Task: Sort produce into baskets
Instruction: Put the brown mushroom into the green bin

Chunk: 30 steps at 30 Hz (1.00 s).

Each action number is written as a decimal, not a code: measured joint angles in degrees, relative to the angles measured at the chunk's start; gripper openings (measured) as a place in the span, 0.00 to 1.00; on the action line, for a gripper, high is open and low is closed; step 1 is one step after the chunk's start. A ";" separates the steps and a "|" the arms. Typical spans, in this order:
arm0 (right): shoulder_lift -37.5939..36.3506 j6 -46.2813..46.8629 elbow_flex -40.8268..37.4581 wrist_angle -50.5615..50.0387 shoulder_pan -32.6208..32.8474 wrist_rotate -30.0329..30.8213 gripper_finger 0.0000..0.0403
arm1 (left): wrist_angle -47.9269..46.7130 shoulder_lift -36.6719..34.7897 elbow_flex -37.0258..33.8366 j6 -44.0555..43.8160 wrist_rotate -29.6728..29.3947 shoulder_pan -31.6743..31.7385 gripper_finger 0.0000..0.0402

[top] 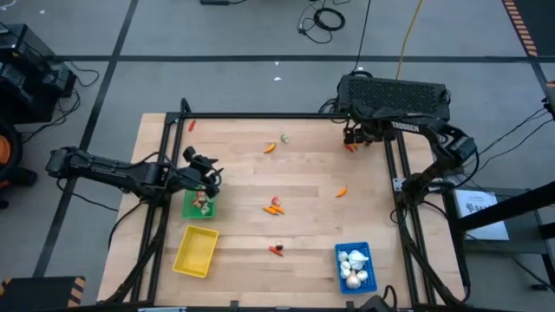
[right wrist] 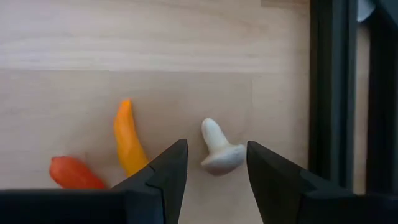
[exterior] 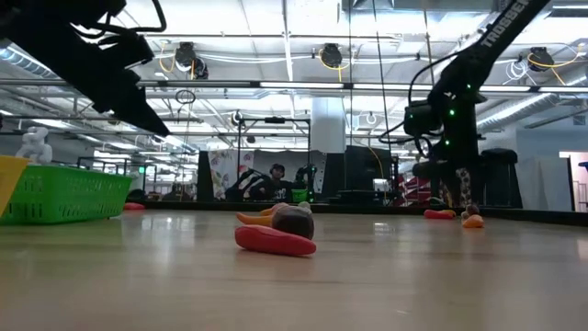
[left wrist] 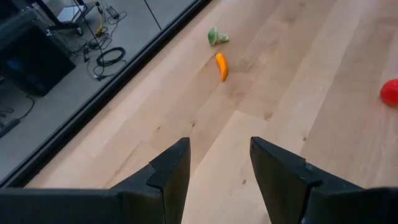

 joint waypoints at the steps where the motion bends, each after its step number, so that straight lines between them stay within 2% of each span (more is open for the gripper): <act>1: 0.00 0.08 -0.43 0.86 0.00 0.11 0.38 | 0.04 0.17 0.00 0.00 0.00 0.00 0.44; 18: 0.02 2.90 -3.08 2.08 -0.66 0.10 0.38 | 0.04 0.24 0.00 -1.33 0.03 0.00 0.44; 30: 3.84 6.04 -3.57 2.13 2.91 2.61 0.28 | 0.00 0.24 0.00 -1.46 3.04 0.00 0.44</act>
